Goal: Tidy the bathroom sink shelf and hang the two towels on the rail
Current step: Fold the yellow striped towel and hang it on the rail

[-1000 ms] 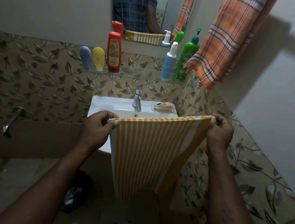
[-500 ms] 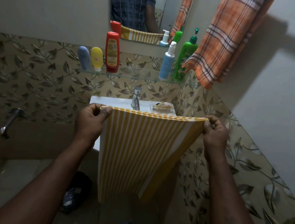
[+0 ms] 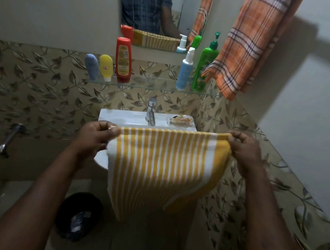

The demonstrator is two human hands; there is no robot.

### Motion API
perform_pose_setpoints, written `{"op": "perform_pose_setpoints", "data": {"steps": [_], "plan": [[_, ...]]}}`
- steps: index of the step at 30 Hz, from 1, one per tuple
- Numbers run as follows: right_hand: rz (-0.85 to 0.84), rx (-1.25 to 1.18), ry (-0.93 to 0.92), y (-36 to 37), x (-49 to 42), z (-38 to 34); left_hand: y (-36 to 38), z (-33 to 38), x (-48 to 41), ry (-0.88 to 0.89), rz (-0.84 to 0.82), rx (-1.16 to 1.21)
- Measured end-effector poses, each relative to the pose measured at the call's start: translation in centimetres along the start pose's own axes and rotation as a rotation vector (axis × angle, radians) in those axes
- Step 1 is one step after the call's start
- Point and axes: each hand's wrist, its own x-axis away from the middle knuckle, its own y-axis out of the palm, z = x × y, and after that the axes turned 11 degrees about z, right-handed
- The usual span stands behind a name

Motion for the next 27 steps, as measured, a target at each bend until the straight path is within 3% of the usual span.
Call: {"op": "perform_pose_setpoints", "data": {"steps": [3, 9, 17, 22, 27], "plan": [[0.190, 0.085, 0.012, 3.7, -0.3, 1.7, 2.2, -1.2, -1.0, -0.096, 0.253, -0.034], [0.444, 0.132, -0.001, 6.3, 3.8, 2.1, 4.8, -2.3, 0.9, 0.037, 0.347, -0.113], [0.293, 0.134, -0.277, 12.0, 12.7, 0.2, 11.7, -1.8, 5.9, 0.309, 0.412, -0.294], [0.276, 0.106, -0.294, 13.0, 14.7, 0.2, 12.6, -2.1, 6.8, 0.285, 0.442, -0.282], [0.298, 0.092, -0.308, 12.7, 14.9, 0.8, 12.7, -2.7, 7.4, 0.251, 0.347, -0.241]]}}
